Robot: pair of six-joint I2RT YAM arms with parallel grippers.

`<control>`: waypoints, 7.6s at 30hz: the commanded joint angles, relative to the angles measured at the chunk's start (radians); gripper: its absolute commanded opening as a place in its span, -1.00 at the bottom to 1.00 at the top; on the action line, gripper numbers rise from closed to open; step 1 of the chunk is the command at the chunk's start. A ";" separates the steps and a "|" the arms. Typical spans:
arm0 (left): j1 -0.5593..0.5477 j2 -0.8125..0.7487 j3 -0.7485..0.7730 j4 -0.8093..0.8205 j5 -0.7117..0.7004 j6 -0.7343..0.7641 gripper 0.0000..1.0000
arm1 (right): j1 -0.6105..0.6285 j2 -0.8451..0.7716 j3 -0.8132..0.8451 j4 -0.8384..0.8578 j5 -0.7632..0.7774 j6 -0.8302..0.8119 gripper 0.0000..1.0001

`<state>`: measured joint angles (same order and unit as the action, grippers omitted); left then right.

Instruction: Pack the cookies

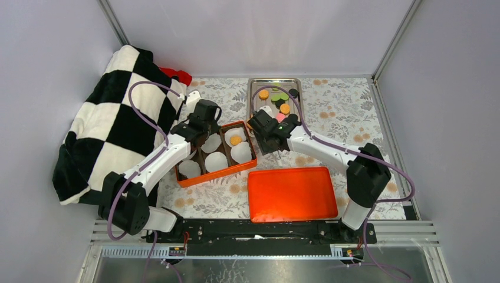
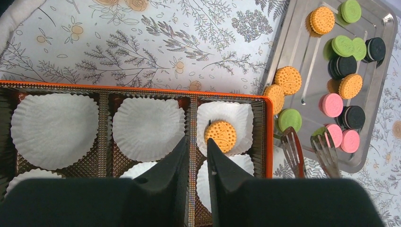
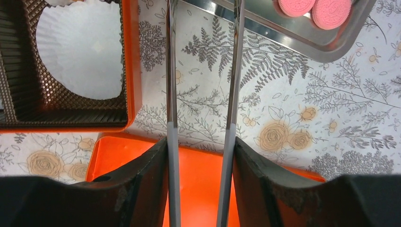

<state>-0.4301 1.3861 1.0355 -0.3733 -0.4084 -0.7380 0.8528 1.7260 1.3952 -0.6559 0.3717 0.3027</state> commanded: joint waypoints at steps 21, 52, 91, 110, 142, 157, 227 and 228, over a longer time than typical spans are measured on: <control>0.051 0.008 0.047 -0.004 0.030 -0.011 -0.51 | -0.097 0.037 0.092 0.066 -0.088 0.008 -0.73; 0.229 -0.076 0.062 -0.091 0.037 -0.107 -0.49 | 0.188 0.224 0.393 -0.023 -0.370 -0.007 -0.70; 0.234 -0.073 0.034 -0.013 0.142 -0.063 -0.49 | 0.189 0.041 0.390 -0.042 0.048 -0.042 0.01; 0.233 -0.027 0.034 0.011 0.216 -0.070 -0.49 | -0.051 -0.058 -0.055 0.017 0.166 0.035 0.00; 0.234 -0.015 0.026 0.004 0.221 -0.065 -0.49 | -0.236 0.152 0.105 0.102 -0.019 0.000 -0.51; 0.421 -0.057 0.127 -0.049 0.266 -0.180 -0.47 | -0.041 0.006 0.281 0.042 -0.086 -0.022 -0.66; 0.634 -0.086 0.098 0.050 0.453 -0.139 -0.42 | 0.178 -0.008 0.253 0.036 0.192 -0.107 0.07; 0.635 -0.084 0.096 0.055 0.458 -0.140 -0.42 | 0.144 -0.019 0.220 0.032 0.181 -0.081 0.05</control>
<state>0.1978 1.2919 1.1473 -0.3729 0.0093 -0.8799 1.0752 1.7081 1.7260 -0.6067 0.4786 0.1616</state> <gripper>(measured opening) 0.289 0.542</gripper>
